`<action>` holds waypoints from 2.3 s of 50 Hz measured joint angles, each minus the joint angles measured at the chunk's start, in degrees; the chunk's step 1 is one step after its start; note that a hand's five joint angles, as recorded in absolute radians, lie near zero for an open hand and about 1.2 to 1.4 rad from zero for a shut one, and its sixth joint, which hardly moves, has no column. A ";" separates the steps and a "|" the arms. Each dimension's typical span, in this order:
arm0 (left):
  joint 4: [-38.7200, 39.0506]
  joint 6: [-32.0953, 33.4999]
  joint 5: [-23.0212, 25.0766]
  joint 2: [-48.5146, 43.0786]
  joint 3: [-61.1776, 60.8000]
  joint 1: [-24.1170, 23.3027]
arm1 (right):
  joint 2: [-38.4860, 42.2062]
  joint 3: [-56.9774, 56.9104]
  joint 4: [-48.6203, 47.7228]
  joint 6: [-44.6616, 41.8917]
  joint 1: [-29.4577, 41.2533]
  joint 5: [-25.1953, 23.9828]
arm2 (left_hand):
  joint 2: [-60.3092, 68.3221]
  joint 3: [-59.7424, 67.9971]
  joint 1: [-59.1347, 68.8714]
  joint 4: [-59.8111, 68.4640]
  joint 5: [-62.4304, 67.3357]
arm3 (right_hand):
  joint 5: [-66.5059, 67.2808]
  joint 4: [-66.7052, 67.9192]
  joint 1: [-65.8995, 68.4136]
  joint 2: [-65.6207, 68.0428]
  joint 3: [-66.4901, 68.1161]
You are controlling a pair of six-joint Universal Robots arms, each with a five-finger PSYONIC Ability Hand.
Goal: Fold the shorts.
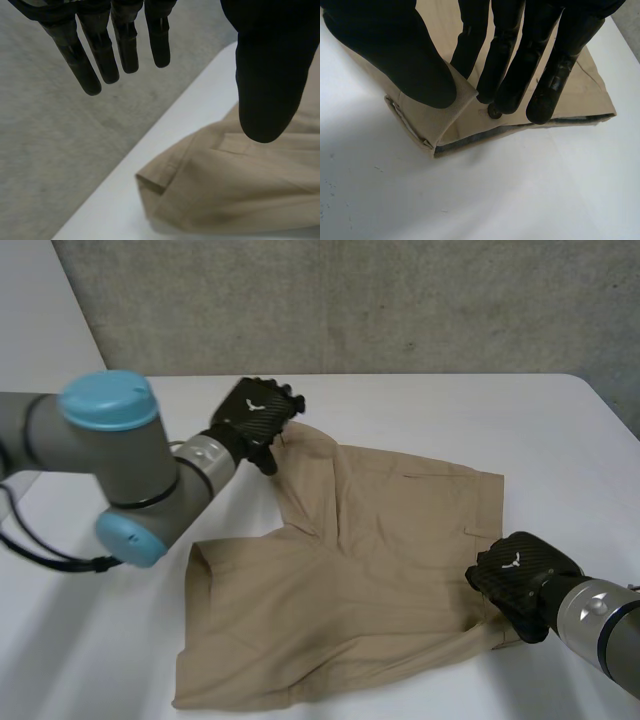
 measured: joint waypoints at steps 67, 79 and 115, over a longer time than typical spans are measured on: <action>-1.70 10.71 0.22 -10.95 8.20 3.22 | 2.01 0.69 -4.42 2.62 0.16 0.14 | 10.82 11.72 11.89 11.02 10.03 | 0.19 0.00 0.00 0.00 0.00; -11.33 11.28 0.97 -18.81 16.86 3.71 | 3.17 0.55 -5.04 2.75 0.12 0.41 | 30.43 30.64 33.69 30.67 29.77 | 0.19 0.00 0.00 0.00 0.00; -5.69 13.71 -13.71 2.59 -10.97 7.00 | 4.13 0.64 -5.20 2.78 0.72 0.75 | 12.53 13.00 14.23 12.71 12.01 | 0.36 0.00 0.00 0.00 0.00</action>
